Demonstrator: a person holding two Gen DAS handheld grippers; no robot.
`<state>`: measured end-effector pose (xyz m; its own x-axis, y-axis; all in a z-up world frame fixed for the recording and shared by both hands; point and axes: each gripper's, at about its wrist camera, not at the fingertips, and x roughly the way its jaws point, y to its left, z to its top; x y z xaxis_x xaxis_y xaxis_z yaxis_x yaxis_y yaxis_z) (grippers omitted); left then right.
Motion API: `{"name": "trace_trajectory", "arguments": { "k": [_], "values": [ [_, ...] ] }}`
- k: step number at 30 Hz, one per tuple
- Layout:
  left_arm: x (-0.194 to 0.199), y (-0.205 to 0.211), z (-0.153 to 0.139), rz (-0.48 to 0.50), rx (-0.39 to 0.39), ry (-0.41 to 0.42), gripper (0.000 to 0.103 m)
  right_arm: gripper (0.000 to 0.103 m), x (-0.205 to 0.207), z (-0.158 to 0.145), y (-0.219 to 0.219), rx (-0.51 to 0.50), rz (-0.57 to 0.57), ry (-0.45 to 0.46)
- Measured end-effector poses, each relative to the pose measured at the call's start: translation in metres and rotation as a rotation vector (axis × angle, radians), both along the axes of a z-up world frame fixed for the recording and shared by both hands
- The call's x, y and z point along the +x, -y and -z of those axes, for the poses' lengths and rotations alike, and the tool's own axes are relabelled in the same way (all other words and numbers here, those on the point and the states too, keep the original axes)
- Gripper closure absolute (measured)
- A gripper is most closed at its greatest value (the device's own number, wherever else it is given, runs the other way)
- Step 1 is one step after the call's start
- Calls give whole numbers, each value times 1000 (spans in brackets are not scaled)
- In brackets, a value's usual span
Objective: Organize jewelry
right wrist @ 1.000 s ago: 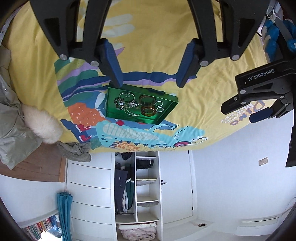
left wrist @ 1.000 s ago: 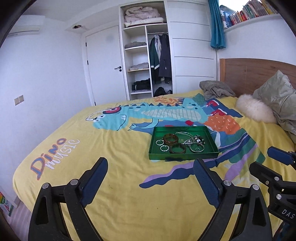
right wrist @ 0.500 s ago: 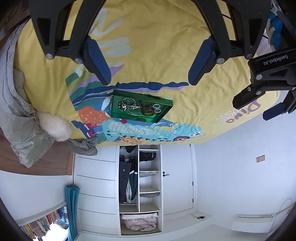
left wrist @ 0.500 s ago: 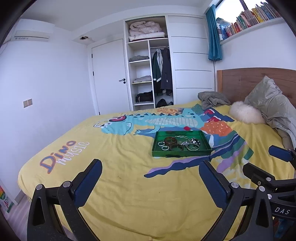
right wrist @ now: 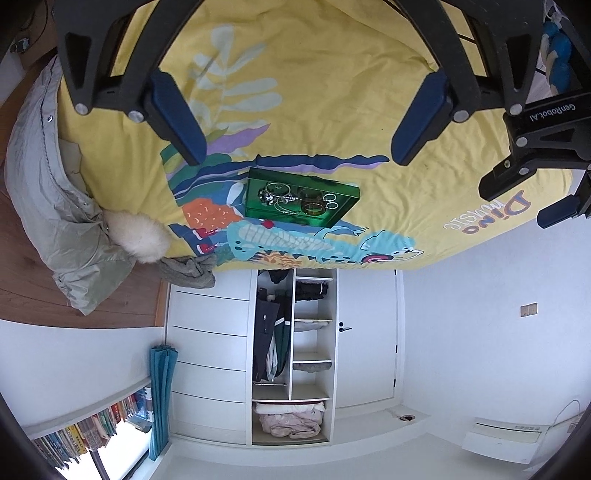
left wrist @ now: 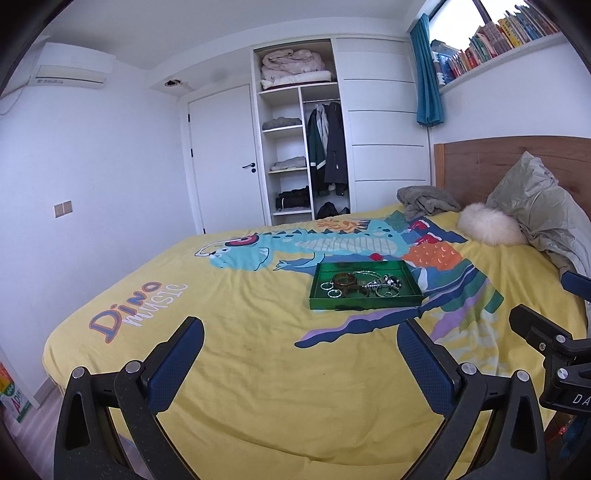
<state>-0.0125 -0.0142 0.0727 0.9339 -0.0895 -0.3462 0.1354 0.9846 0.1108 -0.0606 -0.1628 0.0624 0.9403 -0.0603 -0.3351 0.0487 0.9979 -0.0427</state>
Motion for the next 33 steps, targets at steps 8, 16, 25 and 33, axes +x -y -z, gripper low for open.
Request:
{"name": "trace_trajectory", "arguments": {
  "k": [8, 16, 25, 33],
  "values": [
    [-7, 1, 1, -8, 4, -6, 0, 0, -1, 9, 1, 22, 0, 2],
    [-8, 0, 1, -11, 5, -11, 0, 0, -5, 8, 8, 34, 25, 13],
    [-10, -1, 3, -9, 9, -13, 0, 0, -4, 12, 11, 43, 33, -1],
    [-10, -2, 3, -12, 8, -12, 0, 0, -2, 13, 11, 42, 33, -5]
  ]
}}
